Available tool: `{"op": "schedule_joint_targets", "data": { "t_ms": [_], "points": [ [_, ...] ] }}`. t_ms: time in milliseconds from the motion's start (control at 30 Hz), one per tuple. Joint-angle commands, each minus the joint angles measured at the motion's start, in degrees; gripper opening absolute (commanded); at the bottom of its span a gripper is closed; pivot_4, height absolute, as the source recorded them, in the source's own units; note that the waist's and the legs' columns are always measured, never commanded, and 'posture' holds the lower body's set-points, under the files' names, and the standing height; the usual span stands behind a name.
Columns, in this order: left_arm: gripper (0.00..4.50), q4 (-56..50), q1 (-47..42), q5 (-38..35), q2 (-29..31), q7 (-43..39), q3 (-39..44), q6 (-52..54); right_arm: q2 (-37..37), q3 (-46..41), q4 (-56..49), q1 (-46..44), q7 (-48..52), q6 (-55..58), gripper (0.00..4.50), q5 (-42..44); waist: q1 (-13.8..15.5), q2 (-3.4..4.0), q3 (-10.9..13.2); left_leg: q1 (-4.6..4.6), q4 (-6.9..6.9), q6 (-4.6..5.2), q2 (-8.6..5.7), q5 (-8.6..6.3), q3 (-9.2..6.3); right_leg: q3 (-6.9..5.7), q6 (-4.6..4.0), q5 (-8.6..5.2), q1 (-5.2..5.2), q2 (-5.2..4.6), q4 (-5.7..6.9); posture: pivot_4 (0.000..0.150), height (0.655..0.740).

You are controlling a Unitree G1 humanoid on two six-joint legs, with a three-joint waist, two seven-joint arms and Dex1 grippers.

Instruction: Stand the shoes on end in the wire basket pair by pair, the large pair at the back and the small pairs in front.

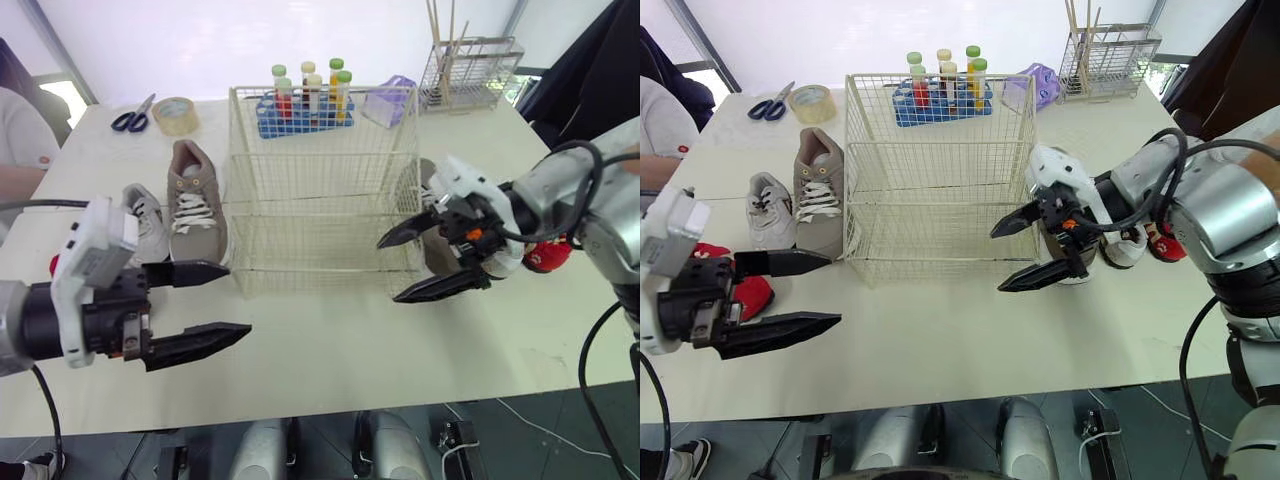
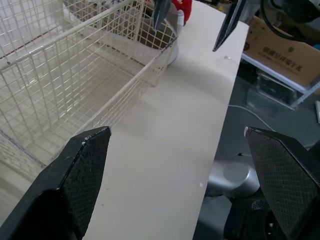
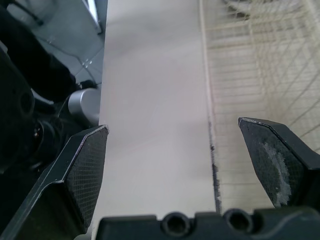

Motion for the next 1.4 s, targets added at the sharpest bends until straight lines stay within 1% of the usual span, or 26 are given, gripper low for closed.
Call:
{"op": "schedule_joint_targets", "data": {
  "t_ms": [33,133,200,233,267,367,467,633,700,767,833,933,1033,1067,1167,1367,1400],
  "points": [
    [4.47,-0.84,-0.10,-0.21,-1.04,-0.08,0.08,-0.17,0.76,0.82,-2.05,0.93,-0.11,-0.49,4.50,-2.52,0.12,0.00,0.00,0.00,0.00,-0.01,0.00,0.00,0.00,0.00,0.00,0.00,0.00,0.00,0.01,0.150,0.7400],
    [4.47,-0.65,0.98,3.38,-1.74,-2.59,0.23,0.60,4.32,3.31,-1.56,1.52,-4.98,-2.50,4.50,-8.19,0.01,-0.01,-0.01,0.03,0.00,-0.03,0.00,0.02,0.00,0.02,0.00,0.00,0.01,0.01,0.03,0.150,0.7400],
    [4.50,-0.31,1.35,4.65,-2.21,-3.66,0.27,0.74,5.80,4.09,-1.25,1.41,-6.88,-2.78,3.98,-10.67,-0.03,0.01,0.01,0.03,0.00,-0.08,0.00,0.04,0.05,0.05,-0.01,0.00,-0.04,0.02,0.07,0.150,0.7400],
    [4.50,-0.38,2.00,5.15,-2.69,-4.34,0.50,1.10,4.81,5.10,-1.88,1.79,-5.95,-4.56,3.64,-12.60,-0.02,0.03,0.02,0.02,0.00,-0.09,0.00,0.05,0.08,0.06,-0.01,0.00,-0.06,0.02,0.08,0.150,0.7400],
    [4.50,-0.71,3.43,5.56,-3.50,-5.69,1.01,1.87,4.39,5.51,-2.31,2.02,-5.87,-5.38,3.14,-13.97,0.01,0.04,0.02,0.01,0.00,-0.09,0.00,0.05,0.09,0.08,-0.01,0.00,-0.10,0.02,0.09,0.150,0.7400],
    [4.50,-1.46,8.35,10.44,-5.89,-10.14,1.50,2.44,4.78,5.65,-3.69,1.27,-6.13,-4.88,1.58,-15.62,0.02,0.02,0.02,0.01,-0.01,-0.09,0.00,0.05,0.13,0.10,-0.01,0.00,-0.09,0.02,0.07,0.150,0.7400],
    [4.50,-1.22,8.88,12.48,-7.18,-11.04,1.07,1.14,5.60,5.35,-5.93,0.81,-6.95,-3.09,0.09,-16.23,0.16,-0.04,-0.02,0.03,0.00,-0.11,0.02,0.06,0.14,0.10,-0.02,0.00,-0.07,0.03,0.08,0.150,0.7400],
    [4.50,-1.51,9.51,14.56,-8.33,-12.59,0.86,0.72,7.25,3.16,-9.34,0.03,-8.63,1.90,0.04,-14.51,0.03,-0.01,0.00,0.04,0.00,-0.13,0.04,0.07,0.11,0.11,-0.04,0.00,-0.08,0.05,0.07,0.150,0.7400],
    [4.50,-1.41,9.49,15.30,-8.70,-12.90,0.70,0.55,8.51,2.90,-9.62,0.03,-10.55,2.19,0.04,-15.45,-0.07,-0.02,-0.01,0.03,-0.01,-0.13,0.05,0.07,0.11,0.11,-0.04,0.00,-0.09,0.05,0.07,0.150,0.7400],
    [4.50,-1.38,9.28,15.82,-8.92,-13.08,0.35,0.34,9.08,3.42,-9.10,0.51,-11.27,0.01,0.04,-17.15,-0.28,-0.01,0.00,0.04,-0.01,-0.13,0.06,0.07,0.12,0.11,-0.04,0.00,-0.10,0.06,0.08,0.150,0.7400],
    [4.50,-1.28,9.04,16.28,-8.99,-13.31,-0.02,0.05,9.09,5.00,-7.00,1.01,-11.99,-4.76,0.04,-20.67,-0.30,-0.01,0.00,0.04,-0.01,-0.14,0.06,0.08,0.13,0.11,-0.04,0.01,-0.10,0.05,0.09,0.150,0.7400],
    [4.50,-0.92,8.67,17.21,-9.13,-13.73,-0.36,-0.37,9.99,5.88,-3.99,1.24,-12.51,-8.81,0.04,-23.33,-0.39,-0.01,0.00,0.04,-0.01,-0.14,0.06,0.08,0.13,0.11,-0.05,0.01,-0.10,0.06,0.09,0.150,0.7400],
    [4.50,-0.89,8.42,17.93,-9.46,-13.72,-0.73,-0.68,9.67,7.13,-0.12,2.06,-12.32,-16.35,0.04,-27.66,-0.57,-0.02,-0.01,0.05,-0.01,-0.15,0.06,0.09,0.13,0.12,-0.06,0.01,-0.10,0.07,0.13,0.150,0.7400],
    [4.50,-0.91,8.43,18.07,-9.55,-13.83,-0.72,-0.68,9.64,7.17,0.61,2.33,-12.07,-17.29,0.04,-28.24,-0.78,-0.03,-0.01,0.05,-0.01,-0.15,0.06,0.09,0.13,0.12,-0.06,0.01,-0.10,0.06,0.14,0.150,0.7400],
    [4.50,-0.90,8.72,18.91,-9.93,-14.24,-0.59,-0.78,10.22,6.48,1.39,3.05,-11.29,-17.44,0.04,-27.96,-0.98,-0.05,-0.03,0.09,-0.01,-0.15,0.06,0.10,0.12,0.12,-0.06,0.01,-0.04,0.06,0.14,0.150,0.7400],
    [4.50,-0.63,8.49,19.63,-9.92,-14.55,-0.53,-0.87,11.57,5.50,-0.52,3.81,-10.66,-13.57,0.04,-26.17,-1.09,-0.07,-0.04,0.14,0.00,-0.16,0.06,0.10,0.10,0.11,-0.06,0.01,0.00,0.06,0.16,0.150,0.7400],
    [4.50,-0.50,8.42,19.76,-9.85,-14.66,-0.55,-0.86,11.72,5.14,-0.97,3.96,-10.49,-12.14,0.33,-25.37,-1.09,-0.07,-0.04,0.14,0.00,-0.16,0.06,0.10,0.10,0.11,-0.06,0.01,0.00,0.06,0.16,0.150,0.7400]
  ]
}}
